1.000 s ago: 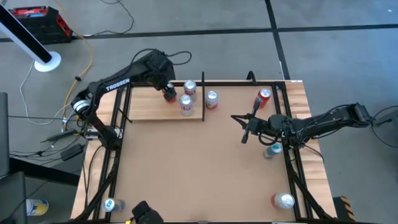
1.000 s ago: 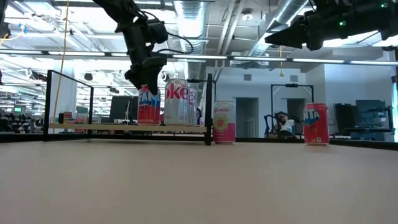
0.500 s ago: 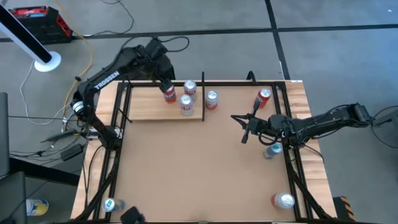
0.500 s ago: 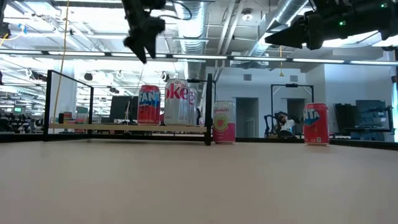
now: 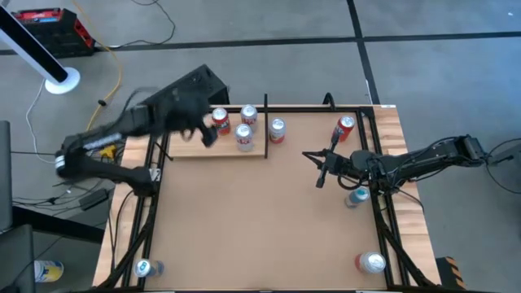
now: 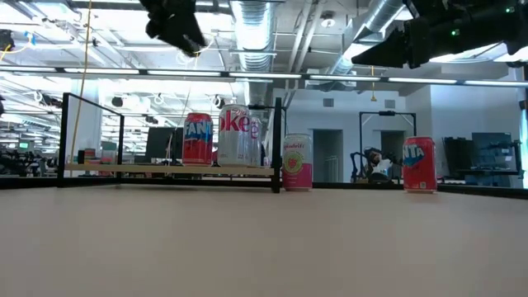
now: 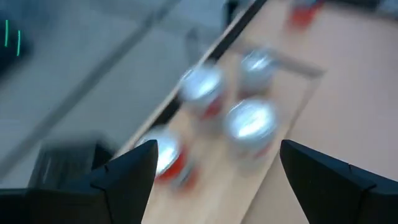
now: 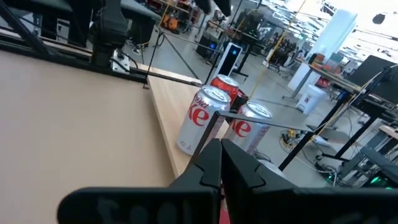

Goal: Place canned beverage on shelf
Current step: Put the red soda can on the shelf aligned with the other red soda can

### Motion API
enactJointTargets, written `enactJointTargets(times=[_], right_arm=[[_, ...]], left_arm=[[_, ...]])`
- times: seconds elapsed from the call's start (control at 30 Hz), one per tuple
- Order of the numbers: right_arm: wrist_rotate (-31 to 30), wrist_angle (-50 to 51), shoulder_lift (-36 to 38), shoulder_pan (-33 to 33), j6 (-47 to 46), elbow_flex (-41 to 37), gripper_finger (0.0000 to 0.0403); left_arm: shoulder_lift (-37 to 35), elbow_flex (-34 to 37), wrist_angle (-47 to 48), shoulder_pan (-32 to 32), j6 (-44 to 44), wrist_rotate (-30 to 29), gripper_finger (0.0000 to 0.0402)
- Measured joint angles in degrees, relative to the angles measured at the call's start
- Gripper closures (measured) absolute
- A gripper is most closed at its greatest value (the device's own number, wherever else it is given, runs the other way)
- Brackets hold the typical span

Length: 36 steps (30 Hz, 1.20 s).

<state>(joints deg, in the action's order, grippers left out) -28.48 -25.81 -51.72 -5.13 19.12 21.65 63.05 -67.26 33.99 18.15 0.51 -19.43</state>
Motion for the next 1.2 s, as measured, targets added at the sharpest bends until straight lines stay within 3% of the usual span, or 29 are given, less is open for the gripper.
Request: enactJointTargets(times=[0.17, 0.27, 0.4, 0.57, 0.7, 0.87, 1.07, 1.2], right_arm=[[-3.83, -3.98, 0.00, 2.33, -1.24, 0.51, 0.0377], [-6.62, 1.56, 0.03, 6.06, -6.10, 4.51, 0.0386], [-4.61, 22.62, -1.64, 14.08, -14.26, 16.64, 0.0387], [-3.80, 53.66, -9.21, 25.00, -24.82, 35.19, 0.0382], [3.21, 74.09, -15.42, 32.80, -32.47, 47.60, 0.0347], [7.50, 89.71, -22.65, 39.24, -37.17, 56.66, 0.0311], [9.29, 98.12, -30.08, 44.82, -41.51, 58.63, 0.0252], [12.11, 104.97, -34.48, 48.35, -41.27, 58.66, 0.0196]], left_arm=[[-10.78, 21.80, -34.78, -6.18, -13.94, -7.35, 0.0082], [-16.23, 29.21, -44.54, -6.41, -20.40, -12.62, 0.0082], [-26.18, 32.57, -44.48, -5.97, -19.35, -13.13, 0.0082], [-40.00, 33.80, -38.03, -6.01, -10.91, 1.59, 0.0082], [-47.89, 33.83, -33.39, -6.01, -5.52, 8.60, 0.0082], [-53.00, 33.83, -29.45, -6.04, -4.03, 3.77, 0.0082], [-53.60, 33.85, -31.00, -5.99, -2.92, -3.09, 0.0082], [-52.99, 32.60, -33.49, -6.01, -9.81, -4.07, 0.0082]])
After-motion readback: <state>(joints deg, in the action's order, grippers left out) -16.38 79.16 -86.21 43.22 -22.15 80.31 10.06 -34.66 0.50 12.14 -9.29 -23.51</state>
